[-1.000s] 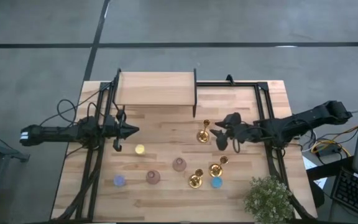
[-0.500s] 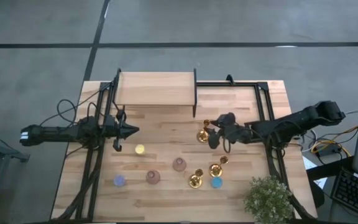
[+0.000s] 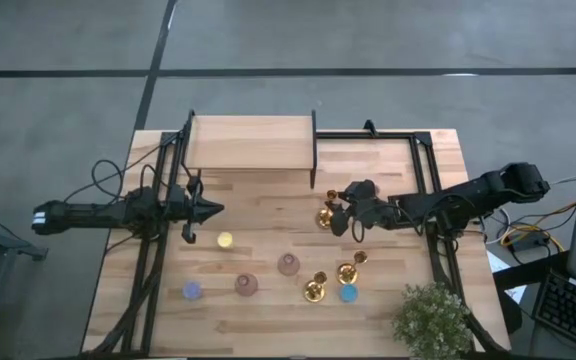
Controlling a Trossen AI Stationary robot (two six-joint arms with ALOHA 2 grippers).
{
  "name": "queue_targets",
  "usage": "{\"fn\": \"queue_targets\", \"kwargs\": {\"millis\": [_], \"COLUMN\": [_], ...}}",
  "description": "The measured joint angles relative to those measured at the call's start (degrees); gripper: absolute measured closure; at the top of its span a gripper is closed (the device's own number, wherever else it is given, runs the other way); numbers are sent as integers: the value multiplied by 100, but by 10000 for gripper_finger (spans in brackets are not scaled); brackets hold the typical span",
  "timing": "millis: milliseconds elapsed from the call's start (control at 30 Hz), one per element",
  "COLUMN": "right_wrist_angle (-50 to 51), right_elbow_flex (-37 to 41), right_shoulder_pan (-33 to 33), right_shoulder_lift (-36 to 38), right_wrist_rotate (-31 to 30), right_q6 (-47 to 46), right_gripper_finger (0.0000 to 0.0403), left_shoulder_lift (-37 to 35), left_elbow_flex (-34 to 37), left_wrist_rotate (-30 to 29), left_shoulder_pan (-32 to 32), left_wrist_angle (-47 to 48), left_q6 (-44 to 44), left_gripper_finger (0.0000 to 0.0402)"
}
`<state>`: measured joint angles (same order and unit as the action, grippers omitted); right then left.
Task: Pick & Place candle stick holders
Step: Put the top gold candle holder on the shelf
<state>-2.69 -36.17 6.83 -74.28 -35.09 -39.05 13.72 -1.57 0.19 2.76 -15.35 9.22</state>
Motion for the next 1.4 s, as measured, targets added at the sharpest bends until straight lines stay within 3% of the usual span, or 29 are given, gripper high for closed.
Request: {"fn": "queue_targets", "kwargs": {"millis": [667, 1000, 1167, 1400], "right_wrist_angle": [-95, -219, 32, 1486], "right_elbow_flex": [1, -315, -1098, -2575], "right_shoulder_pan": [-31, -31, -41, -295], "right_shoulder_lift": [28, 113, 146, 141], "right_wrist_rotate": [39, 121, 127, 192], "right_q6": [2, 36, 797, 1221], "right_gripper_finger": [375, 370, 370, 370], "left_shoulder_lift": [0, 0, 0, 0], "left_elbow_flex": [1, -1, -1, 0], "left_wrist_rotate": [0, 0, -2, -2], "left_shoulder_pan": [-1, -1, 1, 1], "left_wrist_angle": [0, 2, 0, 3], "left_q6": [1, 0, 0, 1], "left_gripper_finger": [387, 387, 387, 387]}}
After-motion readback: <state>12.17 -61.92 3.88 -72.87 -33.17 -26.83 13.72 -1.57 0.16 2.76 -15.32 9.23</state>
